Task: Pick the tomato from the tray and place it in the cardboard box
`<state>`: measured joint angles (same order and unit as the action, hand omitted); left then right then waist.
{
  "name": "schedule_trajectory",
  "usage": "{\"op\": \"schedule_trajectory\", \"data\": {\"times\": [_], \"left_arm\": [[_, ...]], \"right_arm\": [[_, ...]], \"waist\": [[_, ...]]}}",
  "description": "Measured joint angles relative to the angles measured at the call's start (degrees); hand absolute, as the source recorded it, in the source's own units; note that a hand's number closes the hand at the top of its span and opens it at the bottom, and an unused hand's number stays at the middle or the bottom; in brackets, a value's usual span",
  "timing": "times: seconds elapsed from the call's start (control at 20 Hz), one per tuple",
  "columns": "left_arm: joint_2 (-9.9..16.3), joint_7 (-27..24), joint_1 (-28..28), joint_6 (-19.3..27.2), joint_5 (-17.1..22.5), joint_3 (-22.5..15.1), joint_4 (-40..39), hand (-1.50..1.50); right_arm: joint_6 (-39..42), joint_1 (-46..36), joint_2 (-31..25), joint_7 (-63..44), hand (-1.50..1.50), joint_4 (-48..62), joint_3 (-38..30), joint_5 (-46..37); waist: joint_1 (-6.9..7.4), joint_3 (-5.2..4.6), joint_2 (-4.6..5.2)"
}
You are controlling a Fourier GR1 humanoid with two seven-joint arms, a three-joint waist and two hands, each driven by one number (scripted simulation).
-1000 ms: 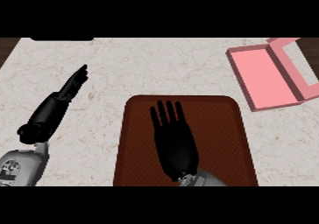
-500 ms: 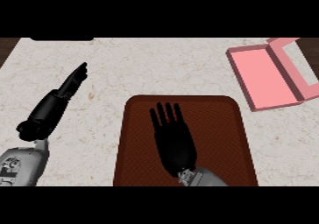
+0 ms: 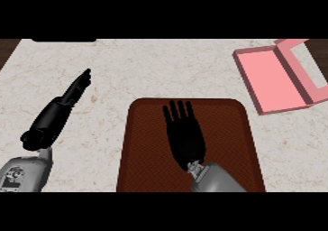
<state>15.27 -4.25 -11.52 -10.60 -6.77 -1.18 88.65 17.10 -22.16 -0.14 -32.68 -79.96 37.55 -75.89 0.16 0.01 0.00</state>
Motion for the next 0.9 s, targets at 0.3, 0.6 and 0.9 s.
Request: {"op": "schedule_trajectory", "data": {"times": [0.3, 0.6, 0.9], "left_arm": [[-0.4, 2.1, -0.5, -1.4, 0.0, 1.1, 1.8, 0.0], [-0.5, 1.4, -0.6, -2.3, 0.0, 1.9, 1.2, 0.0], [-1.6, 1.3, -0.9, -2.2, -1.2, 1.8, 1.0, 0.0]], "right_arm": [[-3.6, -1.1, 0.1, 3.9, 1.5, 5.1, -1.0, 0.4], [-9.6, -3.6, -0.7, 10.7, 1.5, 8.3, -1.3, -1.8], [-15.9, -4.4, 0.0, 13.2, 1.5, 10.2, -0.3, -5.8]], "waist": [[0.08, -0.03, -0.06], [0.09, -0.11, -0.32], [0.04, -0.15, -0.38]]}}
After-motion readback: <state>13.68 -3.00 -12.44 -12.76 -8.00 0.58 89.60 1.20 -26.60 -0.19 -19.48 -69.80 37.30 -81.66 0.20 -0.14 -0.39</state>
